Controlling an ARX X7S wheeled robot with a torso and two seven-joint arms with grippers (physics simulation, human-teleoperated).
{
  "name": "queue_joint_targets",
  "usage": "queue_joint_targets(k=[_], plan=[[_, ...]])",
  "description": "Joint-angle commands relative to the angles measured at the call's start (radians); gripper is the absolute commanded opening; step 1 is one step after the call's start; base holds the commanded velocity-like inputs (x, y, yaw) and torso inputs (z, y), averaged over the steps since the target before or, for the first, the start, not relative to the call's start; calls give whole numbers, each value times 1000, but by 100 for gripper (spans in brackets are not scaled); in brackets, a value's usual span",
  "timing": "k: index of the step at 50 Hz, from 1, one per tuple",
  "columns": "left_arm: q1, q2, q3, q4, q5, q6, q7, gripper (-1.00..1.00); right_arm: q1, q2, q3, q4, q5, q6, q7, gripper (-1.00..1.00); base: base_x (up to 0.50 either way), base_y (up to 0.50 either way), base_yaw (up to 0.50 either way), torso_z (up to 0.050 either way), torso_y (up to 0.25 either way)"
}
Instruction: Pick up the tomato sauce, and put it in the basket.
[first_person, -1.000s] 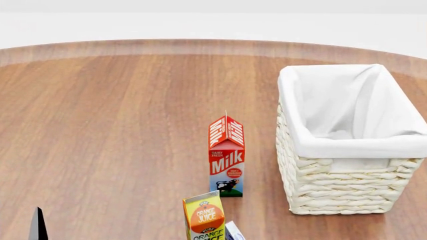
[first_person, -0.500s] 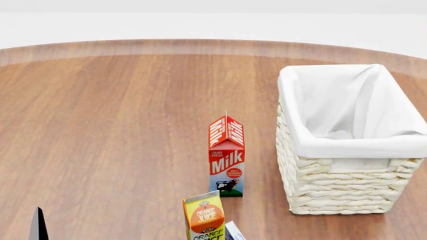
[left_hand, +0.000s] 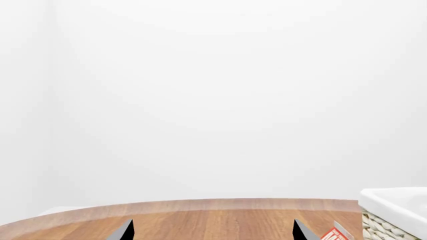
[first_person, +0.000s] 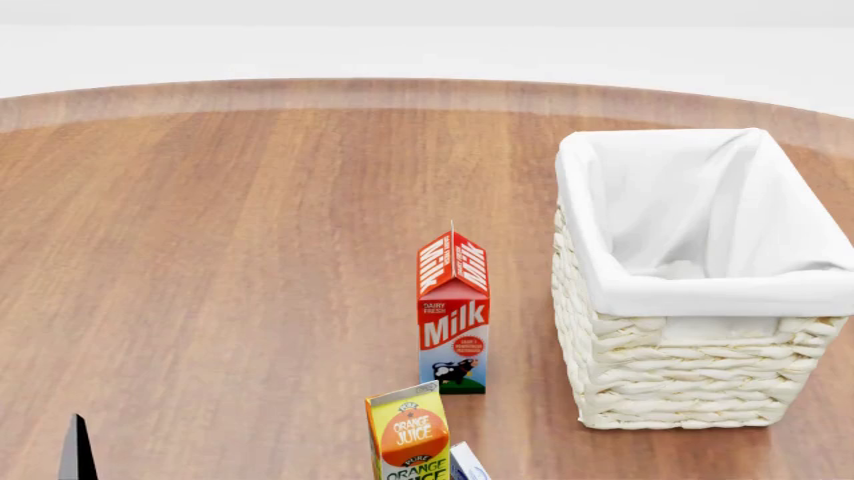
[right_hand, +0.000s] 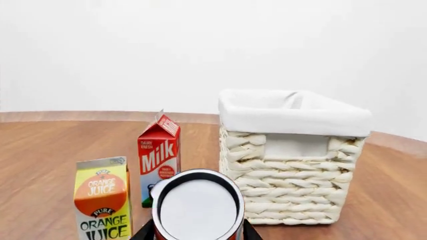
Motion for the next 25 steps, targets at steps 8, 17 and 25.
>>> queue_joint_targets(k=[8,17,25], plan=[[-2,-10,-6,3,-14,-1,-11,100,139,62,77,-340,49,214,82,-100,0,0,0,0,0],[-2,-14,-4,1,-16,1,-16,100,290,83,95,-365,83,313,111,-100,0,0,0,0,0],[-5,-19,-3,0,-20,1,-22,100,472,108,103,-393,119,448,145,-100,0,0,0,0,0]])
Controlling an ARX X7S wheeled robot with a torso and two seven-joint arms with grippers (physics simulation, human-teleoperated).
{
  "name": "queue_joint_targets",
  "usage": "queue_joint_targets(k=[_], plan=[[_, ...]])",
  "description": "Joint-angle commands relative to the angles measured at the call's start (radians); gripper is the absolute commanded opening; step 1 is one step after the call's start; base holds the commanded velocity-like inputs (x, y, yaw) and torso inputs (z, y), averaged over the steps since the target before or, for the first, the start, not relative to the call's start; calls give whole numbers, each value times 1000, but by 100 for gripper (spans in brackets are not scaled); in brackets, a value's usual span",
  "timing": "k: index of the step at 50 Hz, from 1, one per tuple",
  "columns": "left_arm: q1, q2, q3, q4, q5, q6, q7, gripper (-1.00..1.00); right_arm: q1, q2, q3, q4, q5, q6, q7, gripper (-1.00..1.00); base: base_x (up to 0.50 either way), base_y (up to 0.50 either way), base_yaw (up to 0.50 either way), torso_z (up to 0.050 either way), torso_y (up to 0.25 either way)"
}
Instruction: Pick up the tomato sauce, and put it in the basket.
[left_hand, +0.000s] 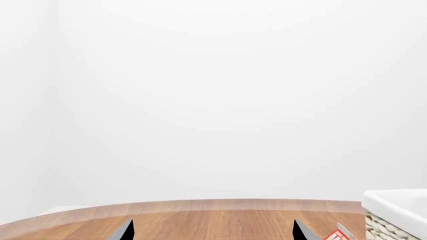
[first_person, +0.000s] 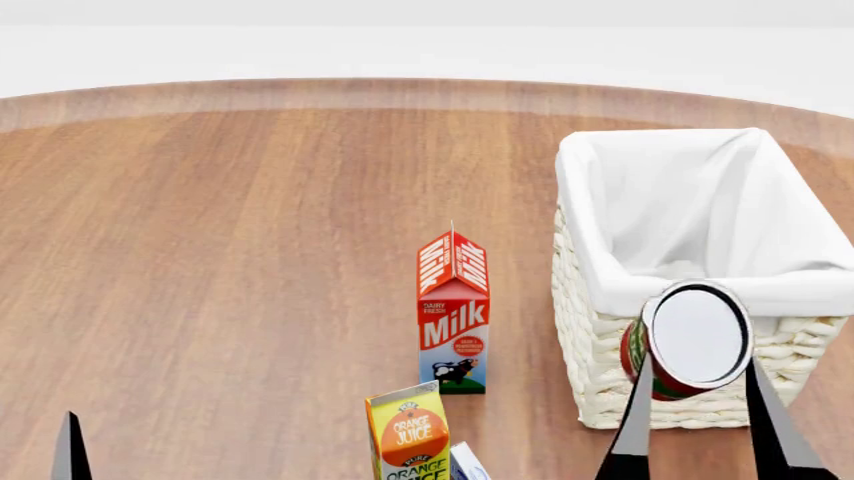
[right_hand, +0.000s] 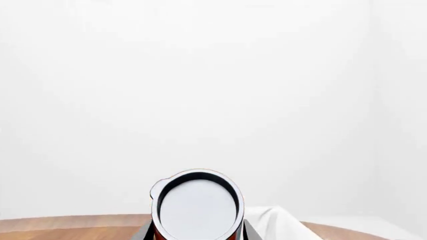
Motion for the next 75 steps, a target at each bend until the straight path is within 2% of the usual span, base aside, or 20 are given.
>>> queue_joint_targets(k=[1,10,19,30,40,50,53,54,63,71,75], plan=[[-2,-6,1,0,-6,0,-8,100,218,35,20,-69,28,172,46,-100,0,0,0,0,0],[-5,-12,7,-2,-7,-1,-15,100,407,31,-23,34,22,237,59,-100,0,0,0,0,1],[-4,-19,2,6,-16,-3,-23,100,626,-2,-76,326,-6,212,40,-100,0,0,0,0,0],[-7,-25,5,7,-19,-4,-31,100,806,-36,-126,611,-41,198,29,-100,0,0,0,0,0],[-9,-30,4,5,-26,-4,-38,100,955,-64,-167,957,-103,85,28,-100,0,0,0,0,0],[-10,-35,9,2,-29,-1,-42,100,1184,-104,-200,1451,-159,-101,29,-100,0,0,0,0,1],[-9,-37,6,6,-31,-3,-46,100,1339,-133,-222,1848,-191,-292,35,-100,0,0,0,0,0],[-9,-38,5,7,-31,-2,-47,100,1370,-139,-214,1922,-183,-320,22,-100,0,0,0,0,0],[-9,-43,5,6,-36,0,-52,100,1376,-128,-195,1925,-211,-270,9,-100,0,0,0,0,0],[-7,-47,5,9,-43,2,-55,100,1388,-131,-185,1925,-229,-125,11,-100,0,0,0,0,0],[-7,-49,5,8,-43,5,-58,100,1370,-130,-129,1925,-209,-69,16,-100,0,0,0,0,3]])
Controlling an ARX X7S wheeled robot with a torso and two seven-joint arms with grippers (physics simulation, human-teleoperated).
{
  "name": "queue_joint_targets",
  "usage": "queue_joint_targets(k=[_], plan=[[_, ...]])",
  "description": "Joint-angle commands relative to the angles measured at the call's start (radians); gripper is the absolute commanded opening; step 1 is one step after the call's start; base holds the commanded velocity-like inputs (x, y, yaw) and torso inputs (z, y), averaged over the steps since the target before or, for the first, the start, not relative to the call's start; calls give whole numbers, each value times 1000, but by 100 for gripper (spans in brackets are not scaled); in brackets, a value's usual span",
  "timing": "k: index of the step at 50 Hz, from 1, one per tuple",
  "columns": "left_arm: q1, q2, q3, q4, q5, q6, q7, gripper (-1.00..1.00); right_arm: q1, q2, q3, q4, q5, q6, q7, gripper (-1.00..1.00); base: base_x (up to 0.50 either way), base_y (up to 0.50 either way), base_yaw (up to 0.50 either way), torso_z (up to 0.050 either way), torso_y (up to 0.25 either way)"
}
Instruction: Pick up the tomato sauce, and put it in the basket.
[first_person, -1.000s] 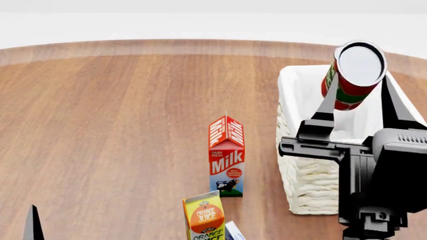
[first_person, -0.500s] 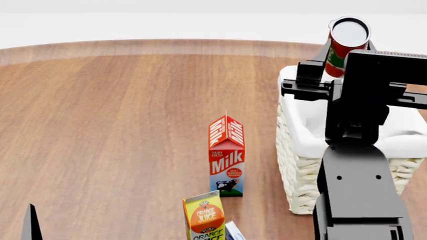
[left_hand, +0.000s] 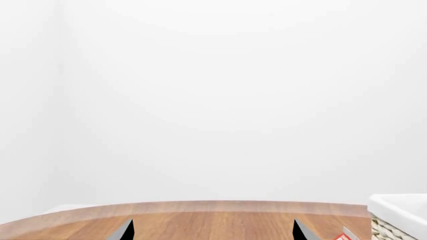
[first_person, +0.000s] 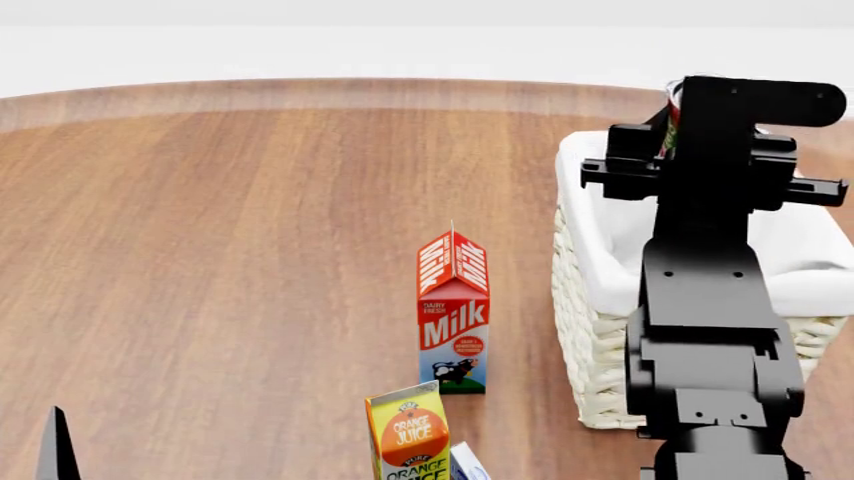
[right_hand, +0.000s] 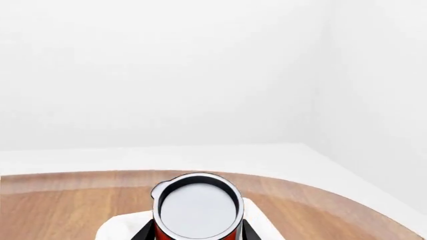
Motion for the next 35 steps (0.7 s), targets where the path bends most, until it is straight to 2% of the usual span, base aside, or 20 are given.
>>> queue_joint_targets(k=[1,35], plan=[[1,-6,0,0,-7,4,-6,100,20,-5,53,79,-33,106,4,-100,0,0,0,0,0],[-5,-17,13,-15,-15,8,-19,100,-45,14,111,79,-59,108,8,-100,0,0,0,0,0]])
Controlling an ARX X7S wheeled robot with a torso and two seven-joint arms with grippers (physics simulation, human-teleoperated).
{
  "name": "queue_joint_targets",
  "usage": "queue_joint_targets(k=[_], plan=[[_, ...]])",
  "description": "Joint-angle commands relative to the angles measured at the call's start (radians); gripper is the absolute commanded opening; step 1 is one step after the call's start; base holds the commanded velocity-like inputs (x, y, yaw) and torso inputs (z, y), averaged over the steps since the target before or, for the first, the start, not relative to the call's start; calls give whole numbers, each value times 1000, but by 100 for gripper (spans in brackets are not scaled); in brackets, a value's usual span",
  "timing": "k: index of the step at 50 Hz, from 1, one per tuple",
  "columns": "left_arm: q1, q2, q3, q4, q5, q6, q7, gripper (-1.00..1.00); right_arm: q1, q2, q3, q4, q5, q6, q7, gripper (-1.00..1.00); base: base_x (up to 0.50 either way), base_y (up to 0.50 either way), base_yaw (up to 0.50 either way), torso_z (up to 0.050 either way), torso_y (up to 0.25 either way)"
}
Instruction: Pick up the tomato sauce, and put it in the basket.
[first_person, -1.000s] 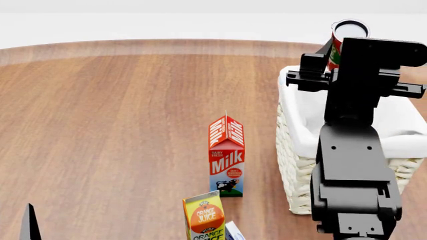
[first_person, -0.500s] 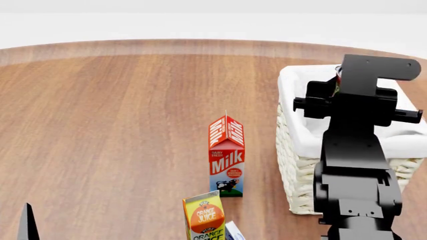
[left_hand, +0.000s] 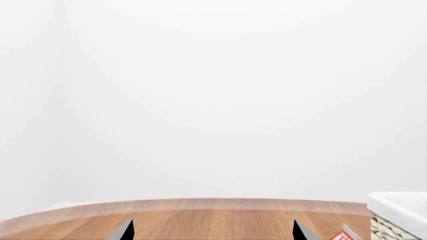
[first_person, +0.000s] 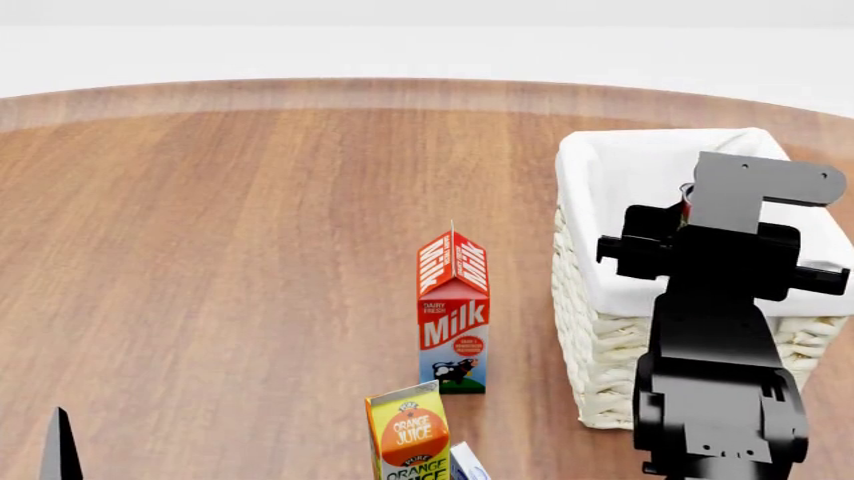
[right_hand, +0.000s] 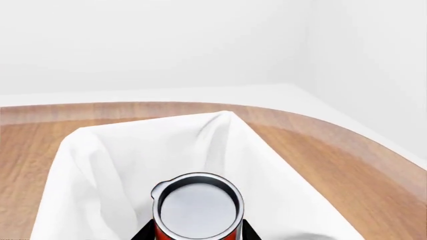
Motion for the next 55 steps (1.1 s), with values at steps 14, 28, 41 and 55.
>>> queue_joint_targets(k=[14,28,41,55], plan=[[-2,-8,8,0,-7,-2,-11,100,2,2,28,0,-25,-11,-10,100,0,0,0,0,0],[-7,-12,15,-4,-10,-1,-15,100,47,-22,113,0,6,-163,-118,100,0,0,0,0,0],[-9,-16,26,-7,-4,-3,-21,100,-340,-41,107,-994,40,118,-175,100,0,0,0,0,0],[-12,-20,36,-13,-1,2,-24,100,-659,-29,145,-1509,143,186,-212,100,0,0,0,0,0]])
